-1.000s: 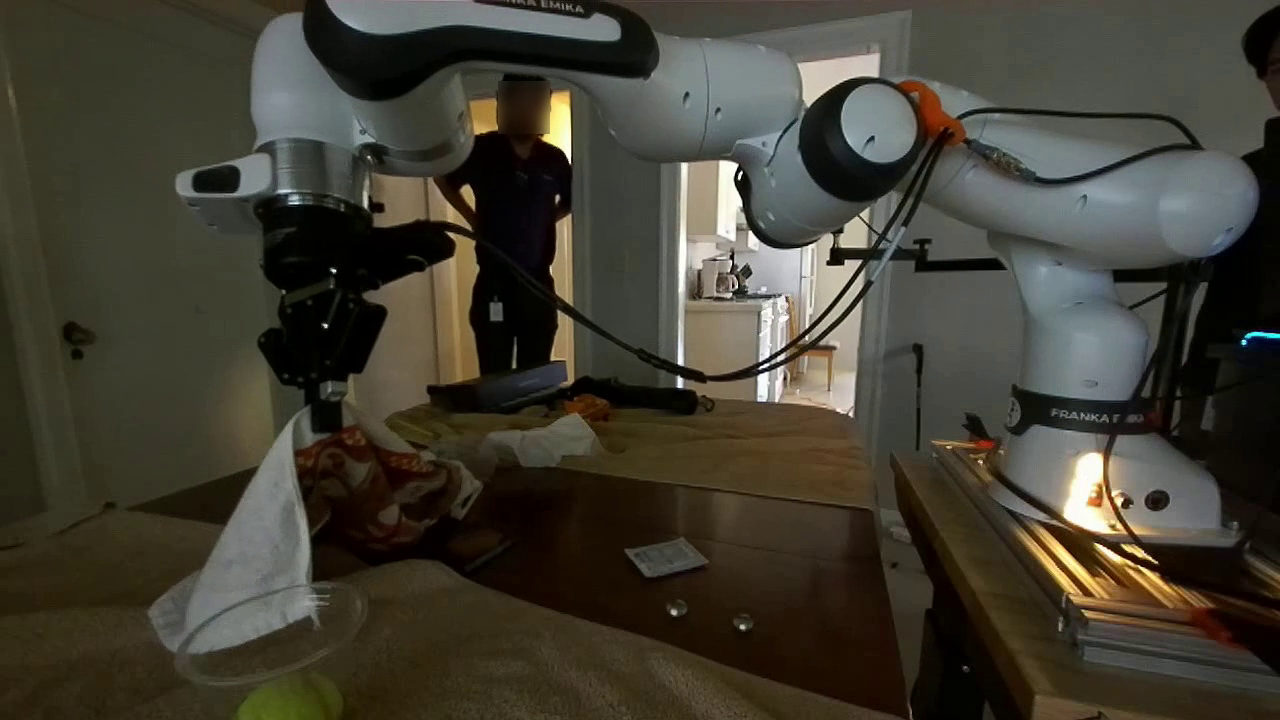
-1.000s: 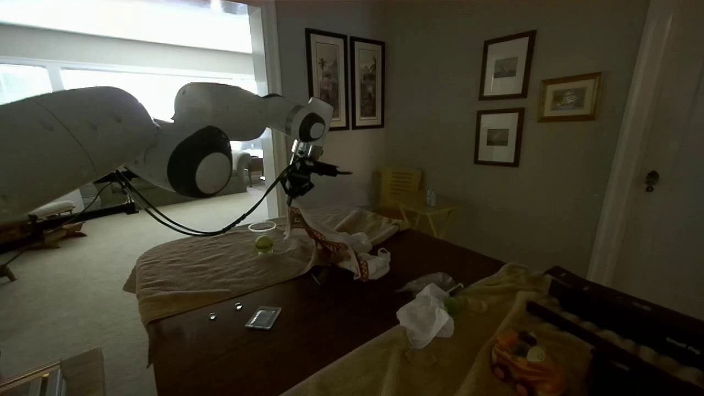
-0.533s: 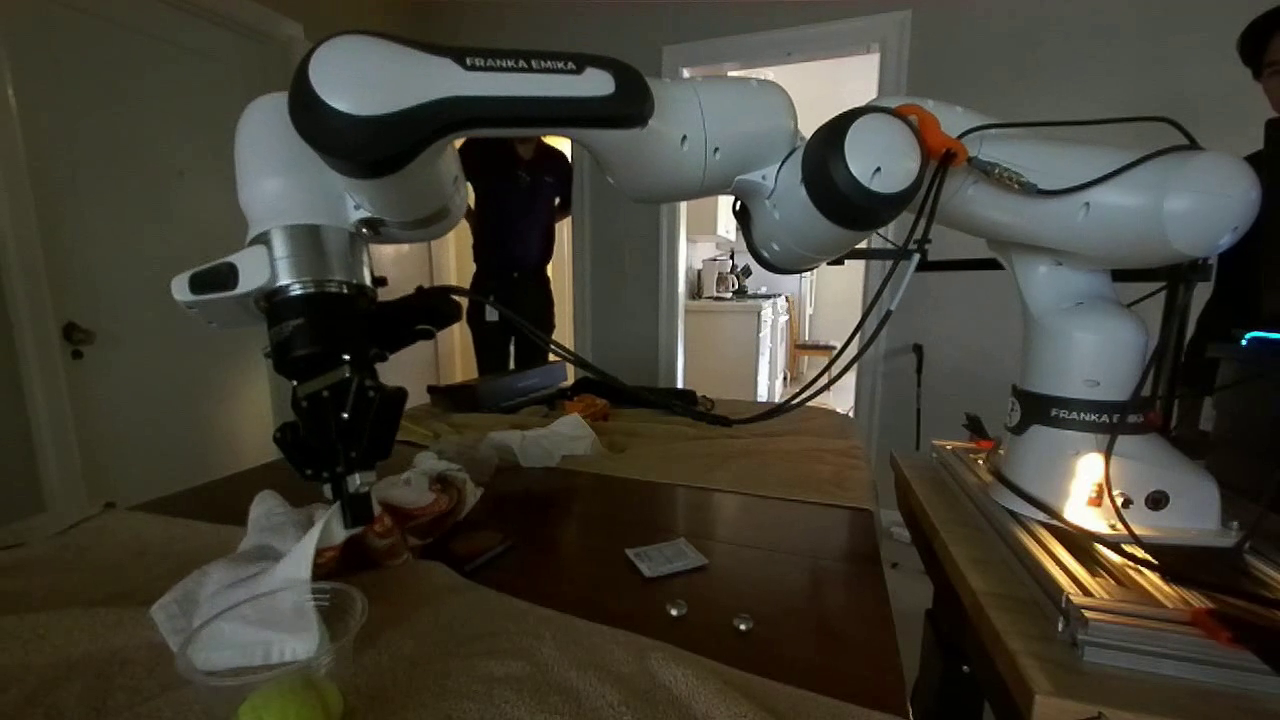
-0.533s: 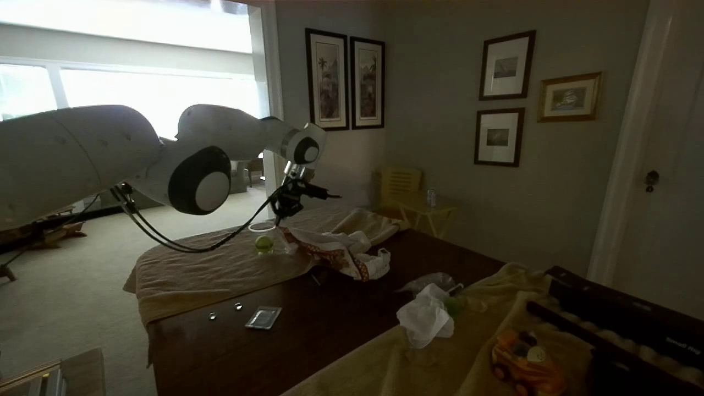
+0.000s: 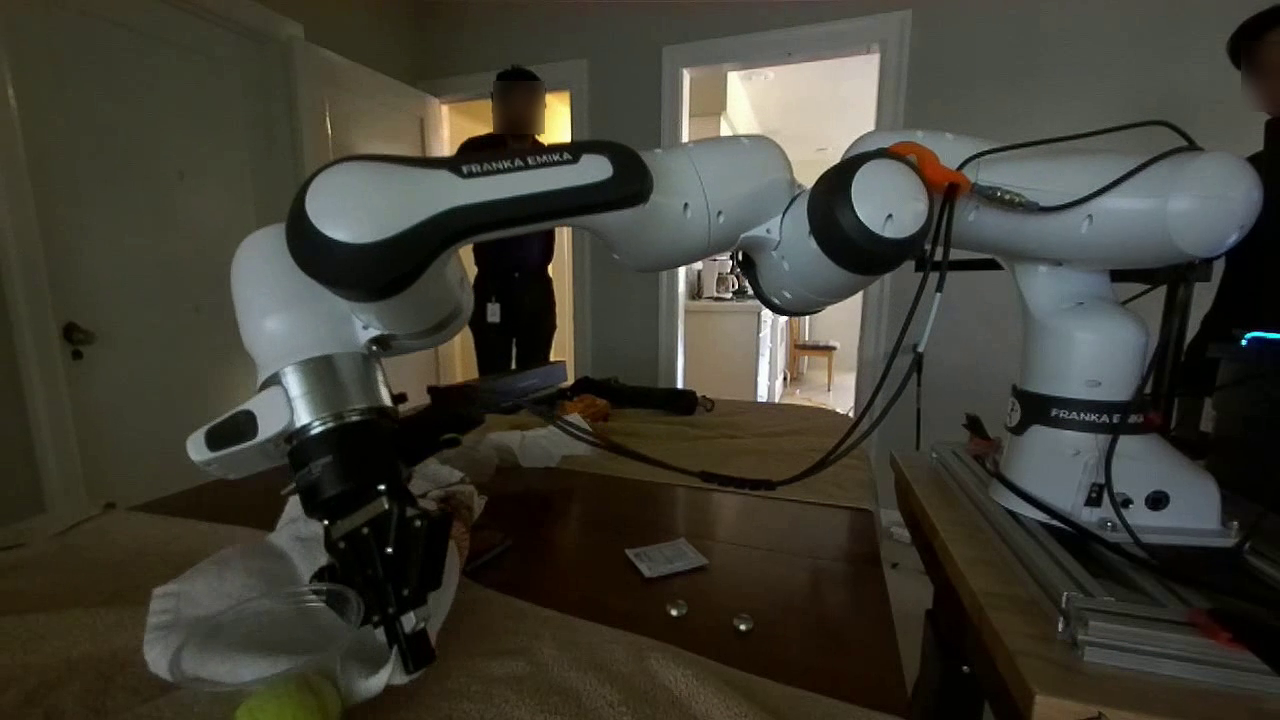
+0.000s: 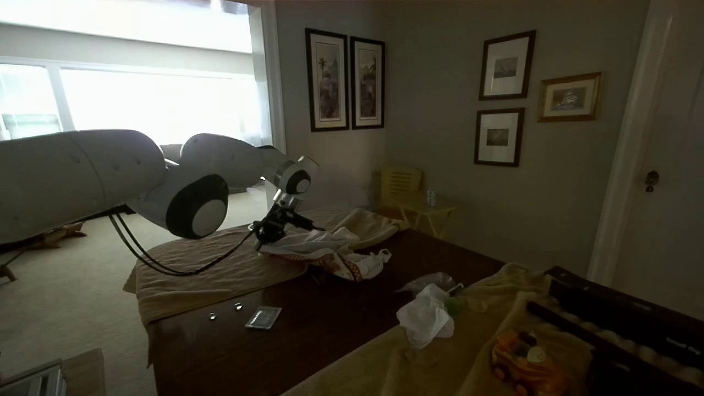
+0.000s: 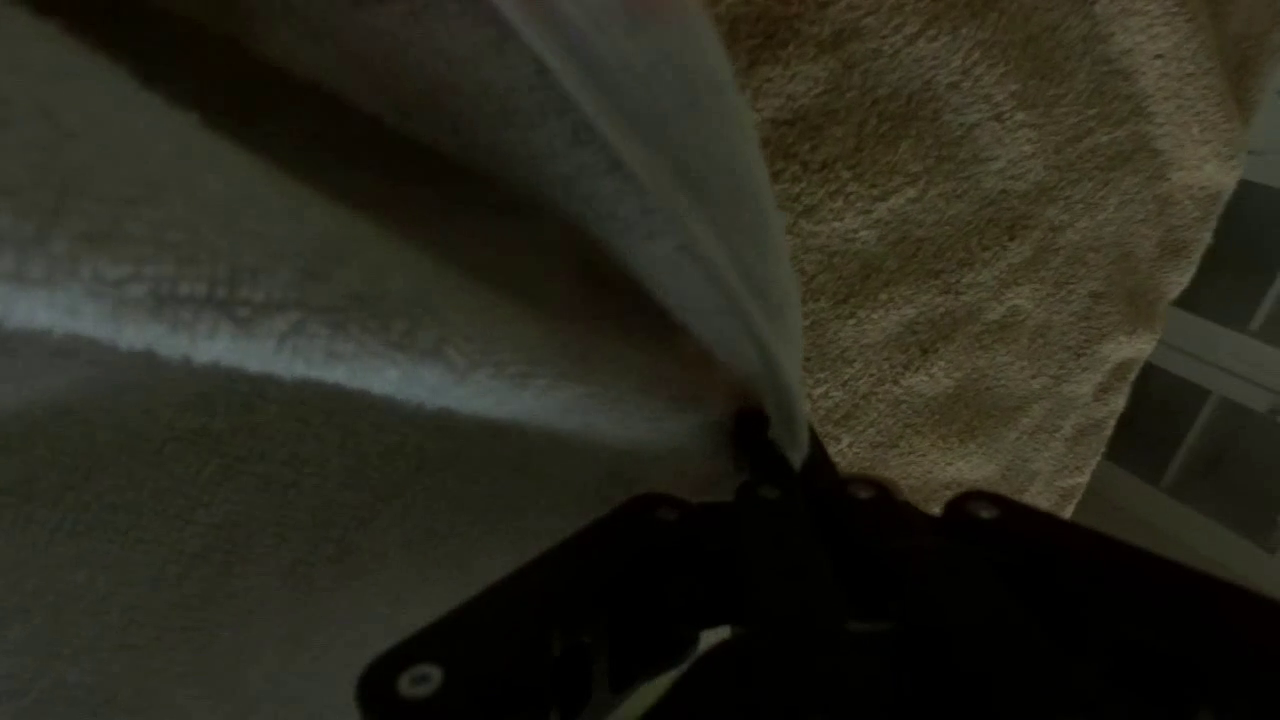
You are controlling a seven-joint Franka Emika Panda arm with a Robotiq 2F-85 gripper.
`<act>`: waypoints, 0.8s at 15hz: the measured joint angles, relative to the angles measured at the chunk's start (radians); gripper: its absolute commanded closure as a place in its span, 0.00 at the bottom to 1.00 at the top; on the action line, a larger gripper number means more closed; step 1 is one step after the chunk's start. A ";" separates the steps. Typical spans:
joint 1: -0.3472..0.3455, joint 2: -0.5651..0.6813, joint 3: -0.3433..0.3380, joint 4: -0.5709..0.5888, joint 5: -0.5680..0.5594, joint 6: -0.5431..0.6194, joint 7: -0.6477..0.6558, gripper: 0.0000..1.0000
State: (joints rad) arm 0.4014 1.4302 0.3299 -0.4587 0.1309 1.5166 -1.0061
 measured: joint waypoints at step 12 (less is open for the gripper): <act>0.006 0.029 -0.008 0.004 0.001 0.009 -0.039 0.49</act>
State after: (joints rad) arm 0.4074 1.4591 0.3222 -0.4549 0.1316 1.5253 -1.0454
